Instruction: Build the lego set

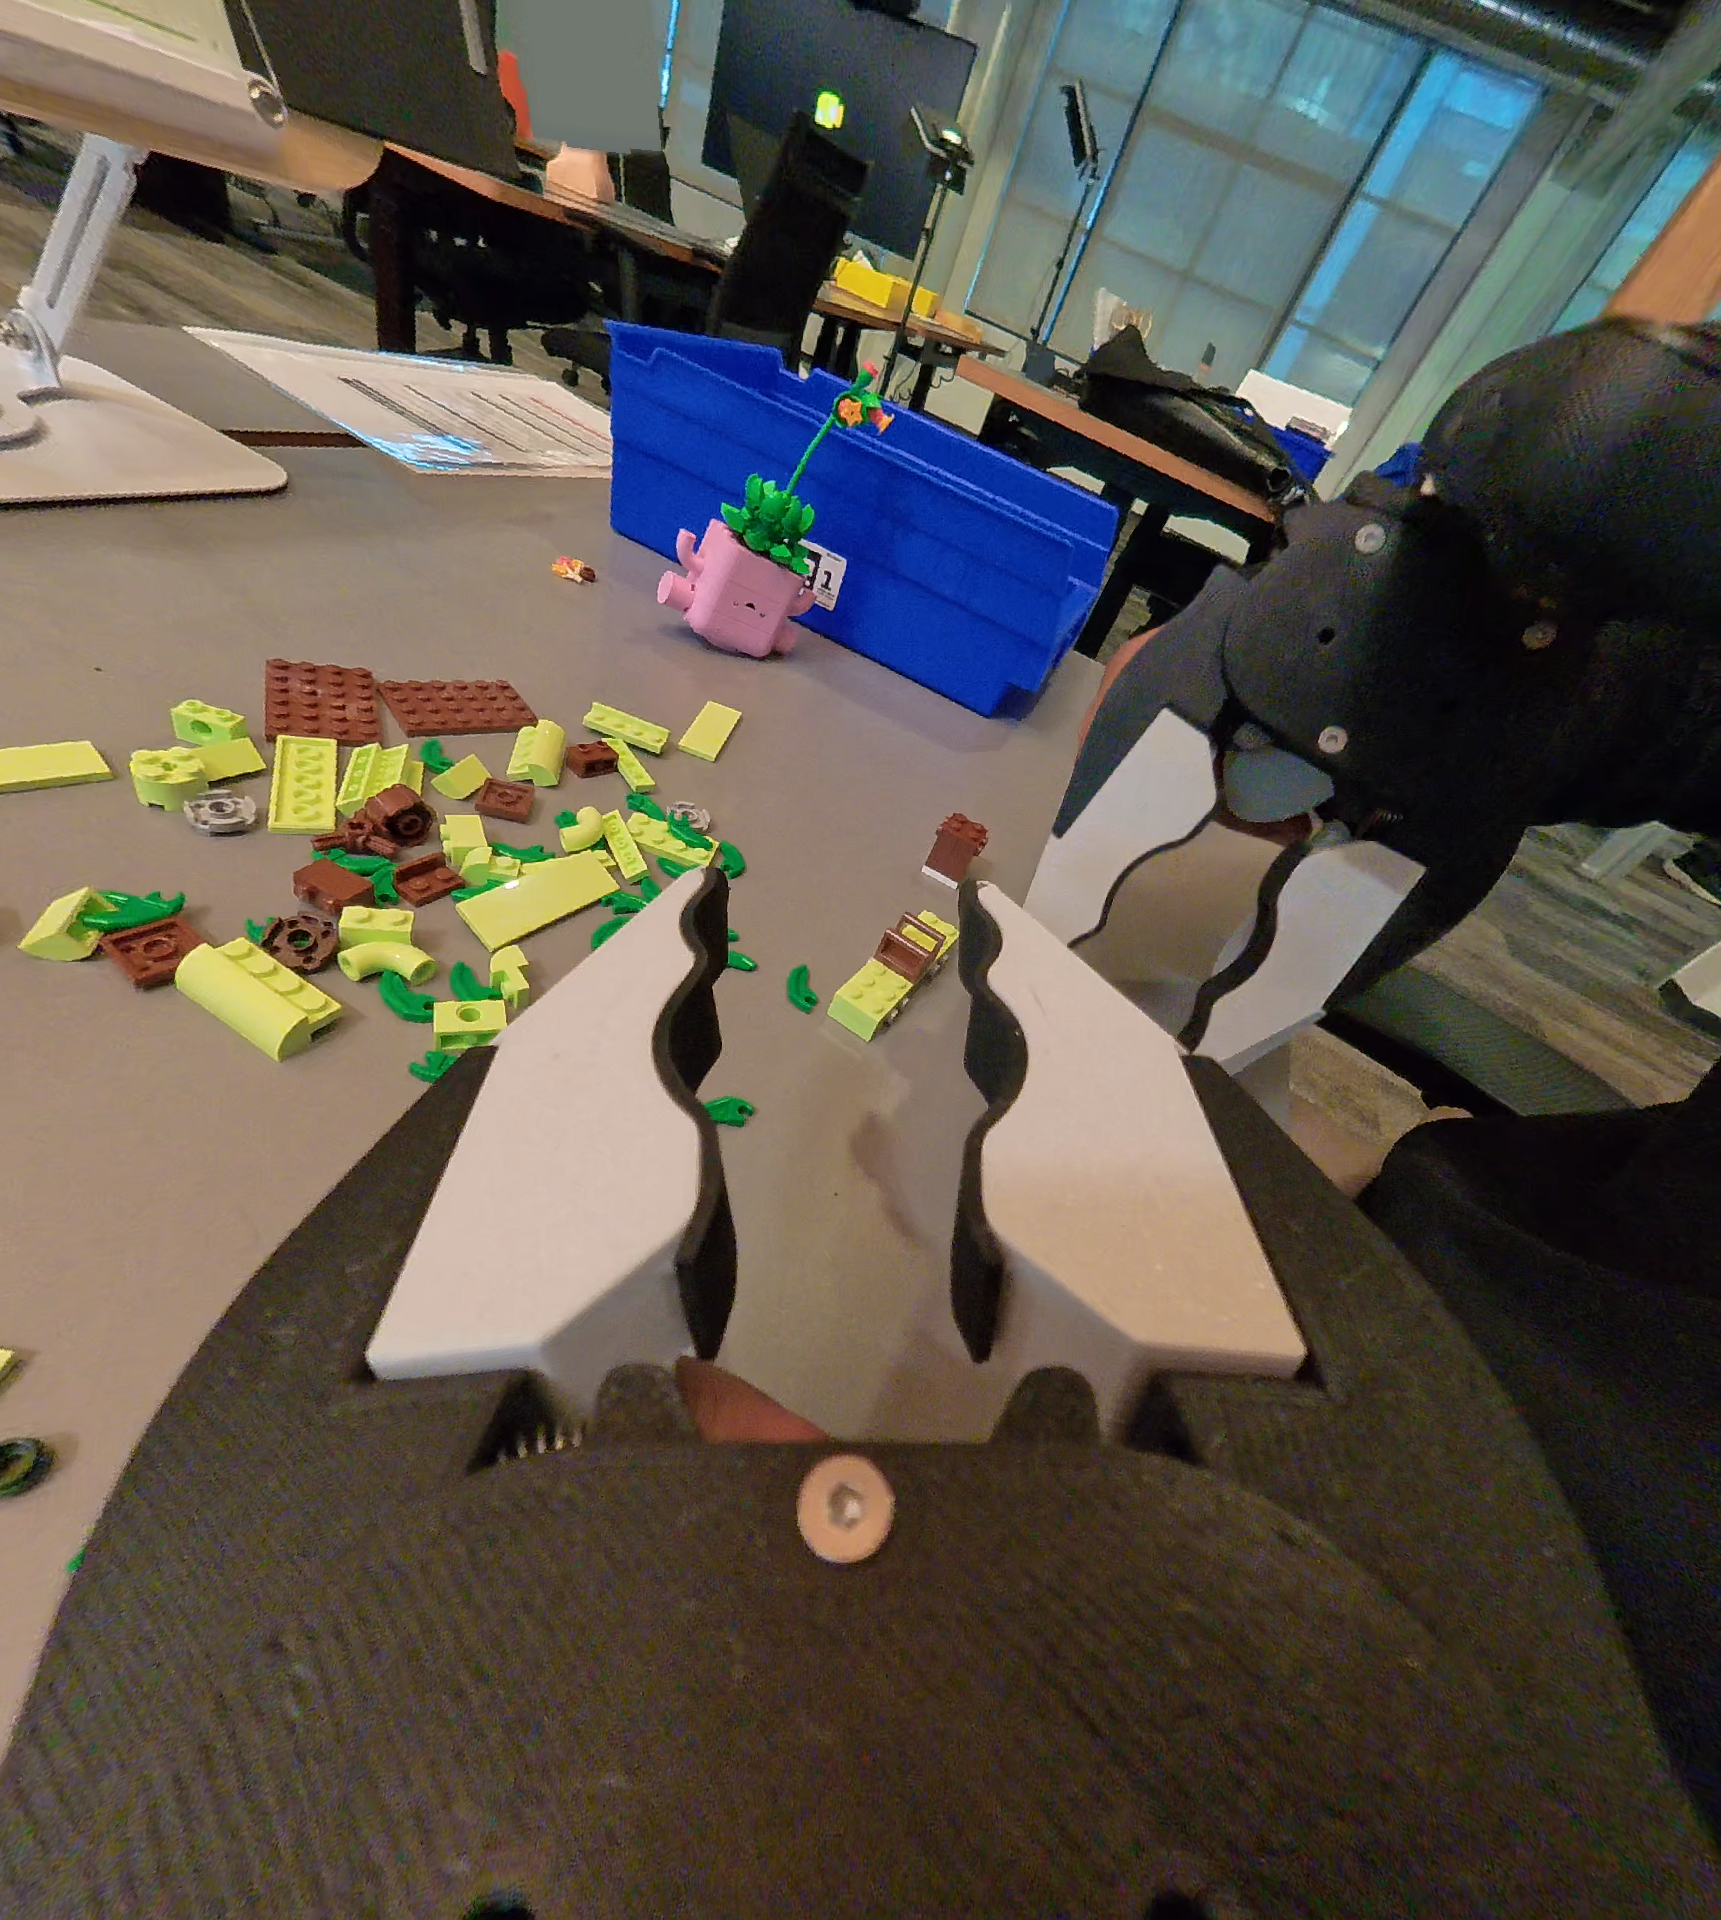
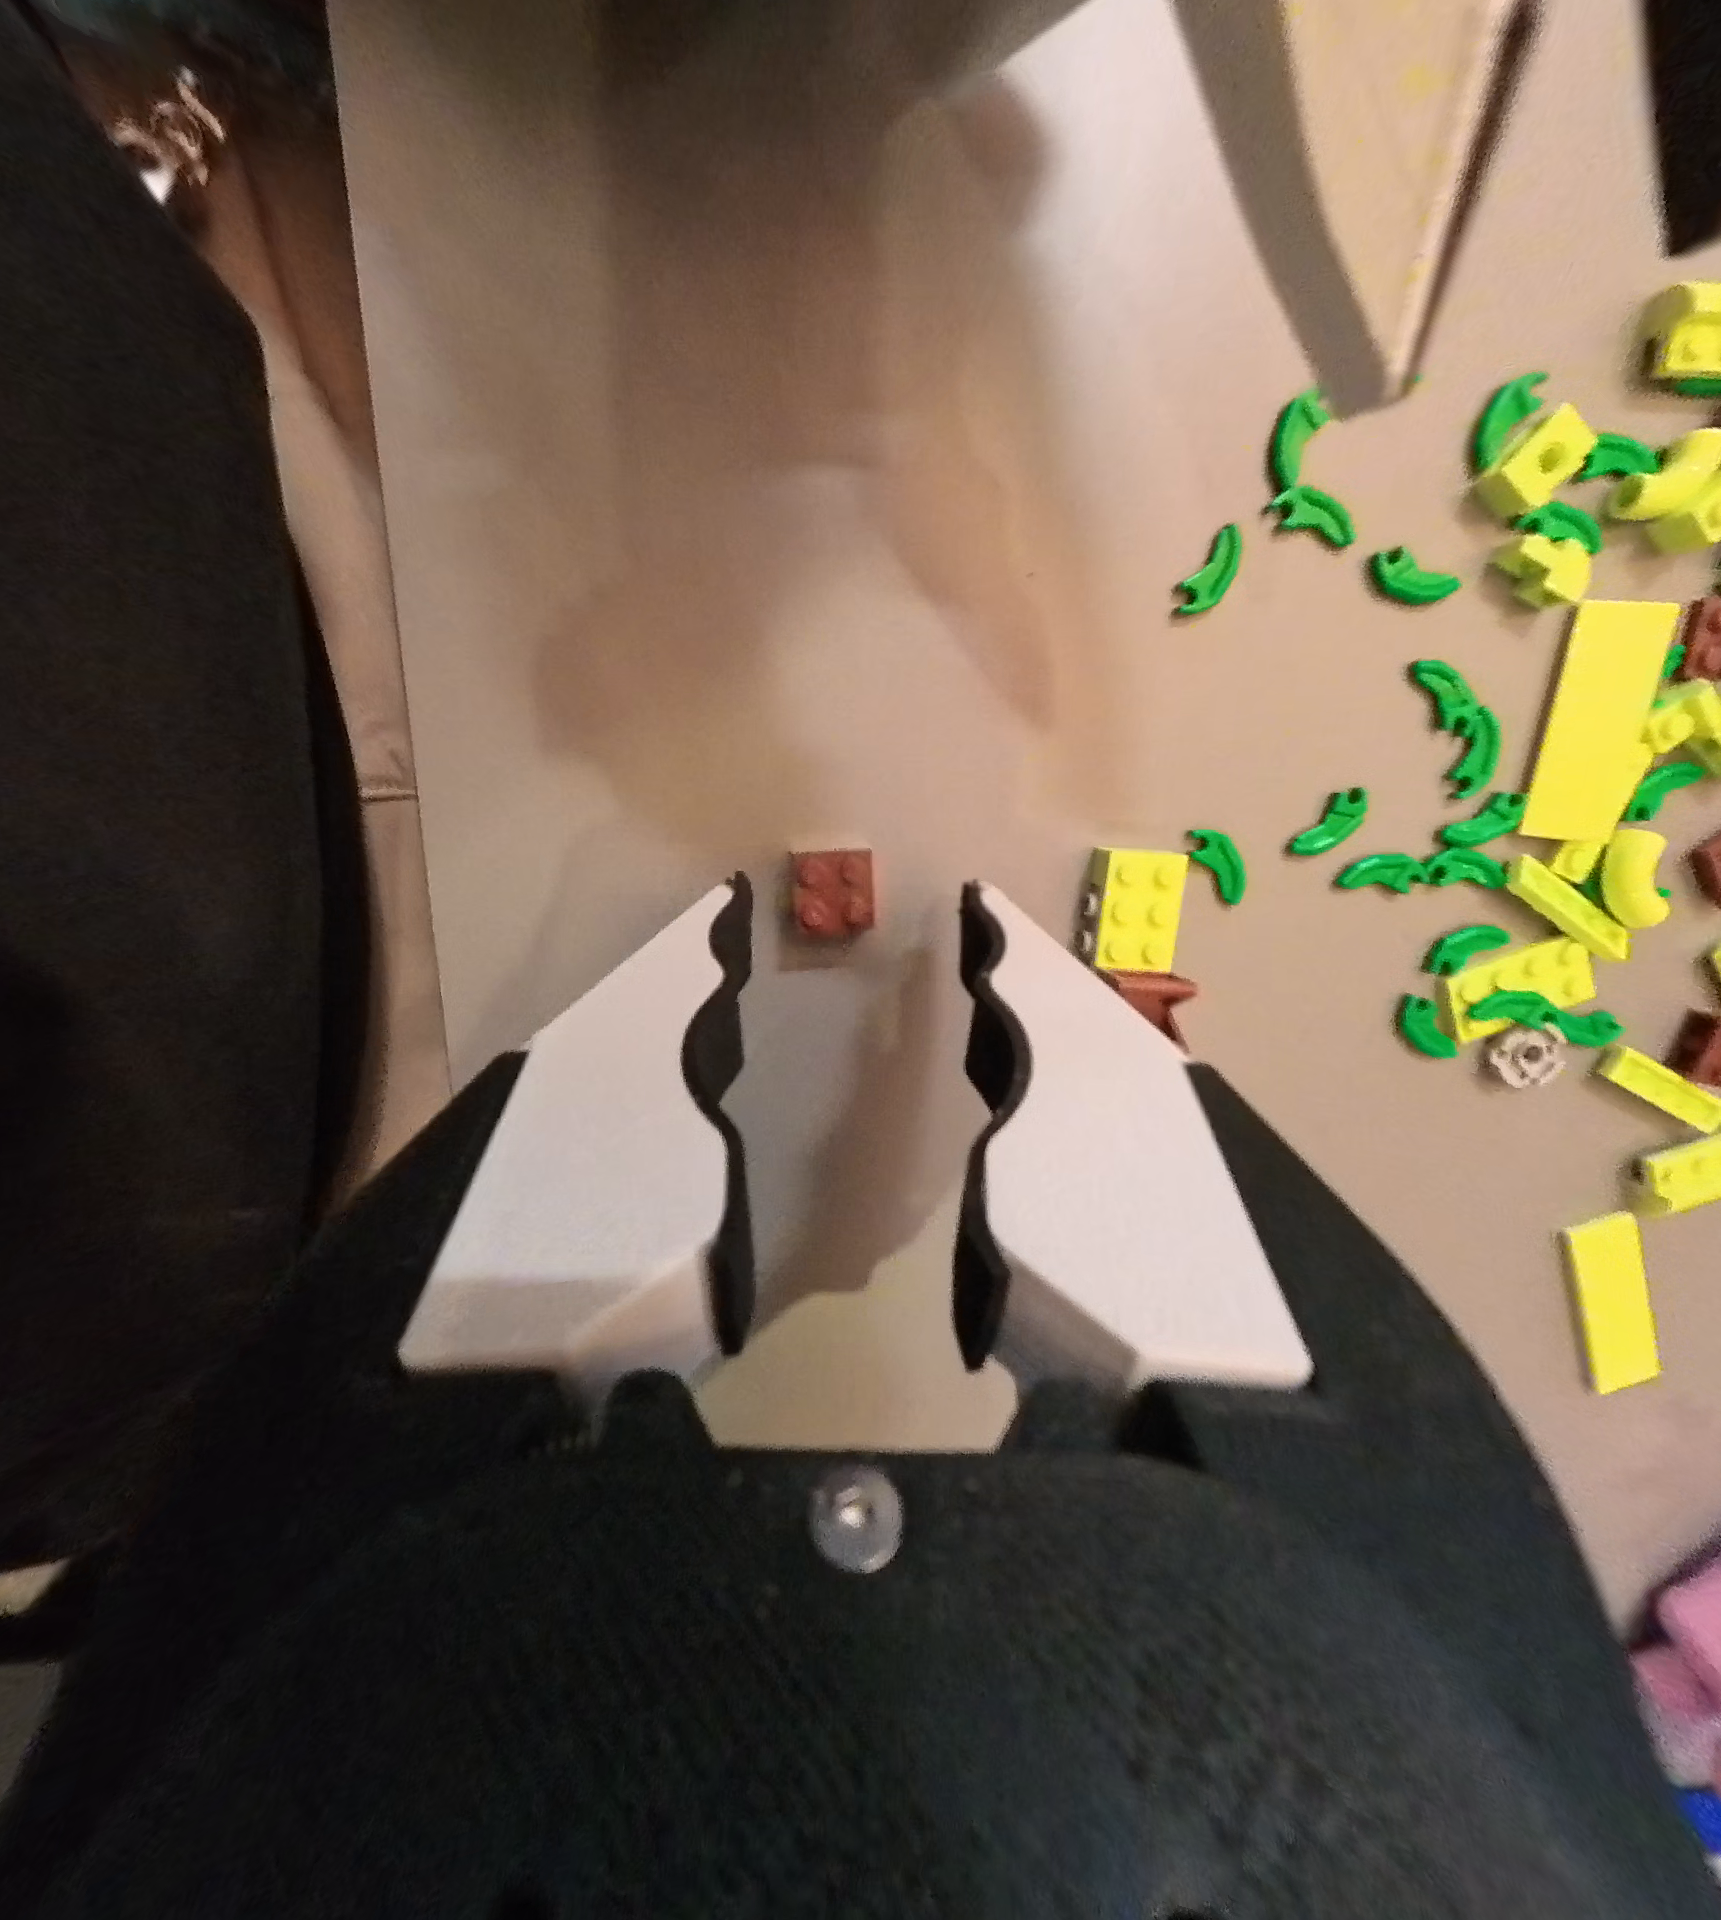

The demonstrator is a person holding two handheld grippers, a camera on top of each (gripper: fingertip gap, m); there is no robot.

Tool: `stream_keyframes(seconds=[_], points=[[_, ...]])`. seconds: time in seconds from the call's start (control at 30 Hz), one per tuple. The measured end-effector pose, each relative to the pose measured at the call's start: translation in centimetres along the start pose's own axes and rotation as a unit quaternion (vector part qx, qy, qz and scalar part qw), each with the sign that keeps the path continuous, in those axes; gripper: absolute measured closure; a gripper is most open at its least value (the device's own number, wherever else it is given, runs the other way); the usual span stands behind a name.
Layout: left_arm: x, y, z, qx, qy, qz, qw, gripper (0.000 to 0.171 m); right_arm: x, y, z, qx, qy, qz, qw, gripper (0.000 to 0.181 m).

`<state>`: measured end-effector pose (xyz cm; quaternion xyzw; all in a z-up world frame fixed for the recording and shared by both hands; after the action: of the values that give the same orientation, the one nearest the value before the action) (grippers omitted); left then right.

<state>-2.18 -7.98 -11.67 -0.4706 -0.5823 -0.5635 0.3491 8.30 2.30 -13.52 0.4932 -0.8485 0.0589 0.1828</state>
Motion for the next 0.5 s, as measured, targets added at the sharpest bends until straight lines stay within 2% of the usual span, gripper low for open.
stream_keyframes(seconds=[0.43, 0.5], points=[[0.2, -0.9, -0.3, 0.021, 0.009, -0.013, 1.0, 0.132, -1.2, 1.9, -2.9, -0.094, 0.15, 0.105, 0.979, 0.145], [0.2, -1.1, -0.4, 0.025, 0.014, -0.021, 0.999, 0.133, -1.7, 2.8, -3.4, -0.141, 0.148, 0.103, 0.973, 0.145]])
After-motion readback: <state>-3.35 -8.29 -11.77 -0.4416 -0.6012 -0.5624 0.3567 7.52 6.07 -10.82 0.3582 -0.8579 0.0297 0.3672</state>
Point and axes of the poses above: each gripper's, where its closed fingertips meet, z out along the fingers, x out of its top, y = z × x across the jaws, the point moved 7 cm from there along -z, back along the fingers, and after that the axes turned 1 degree about -x, right-handed, at the moved point
